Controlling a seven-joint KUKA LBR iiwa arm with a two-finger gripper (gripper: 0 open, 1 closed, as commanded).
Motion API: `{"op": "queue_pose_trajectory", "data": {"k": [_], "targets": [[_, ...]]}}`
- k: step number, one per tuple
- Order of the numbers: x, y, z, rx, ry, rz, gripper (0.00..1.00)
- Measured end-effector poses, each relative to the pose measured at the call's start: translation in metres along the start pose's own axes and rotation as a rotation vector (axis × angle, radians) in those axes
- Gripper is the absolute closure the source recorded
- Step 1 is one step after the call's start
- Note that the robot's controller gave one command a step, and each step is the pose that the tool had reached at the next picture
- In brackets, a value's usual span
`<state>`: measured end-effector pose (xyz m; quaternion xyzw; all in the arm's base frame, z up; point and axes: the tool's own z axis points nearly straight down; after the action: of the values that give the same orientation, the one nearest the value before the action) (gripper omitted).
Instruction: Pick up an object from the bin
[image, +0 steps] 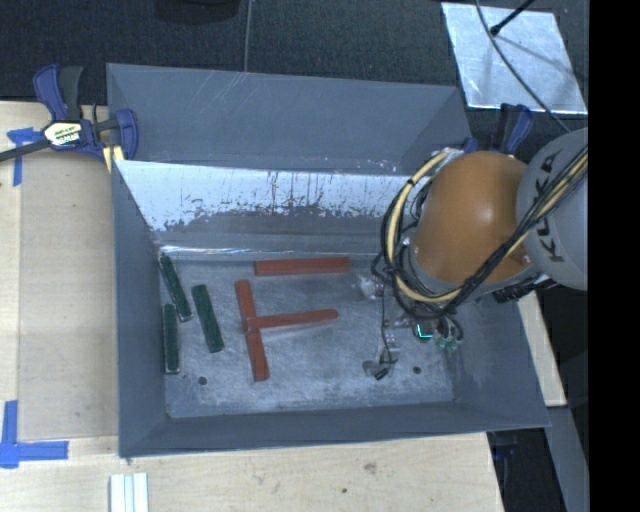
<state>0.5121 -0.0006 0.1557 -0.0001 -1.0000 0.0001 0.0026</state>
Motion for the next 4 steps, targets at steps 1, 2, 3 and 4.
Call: {"op": "queue_pose_trajectory", "data": {"k": [1,2,3,4], "targets": [[-0.047,0.048,0.072,-0.002,-0.007,0.155,0.0],[-0.048,0.046,0.069,-0.001,-0.011,0.156,1.0],[-0.044,0.074,-0.058,-0.004,-0.017,0.127,1.0],[-0.064,0.053,0.018,0.001,-0.003,0.021,1.0]]}}
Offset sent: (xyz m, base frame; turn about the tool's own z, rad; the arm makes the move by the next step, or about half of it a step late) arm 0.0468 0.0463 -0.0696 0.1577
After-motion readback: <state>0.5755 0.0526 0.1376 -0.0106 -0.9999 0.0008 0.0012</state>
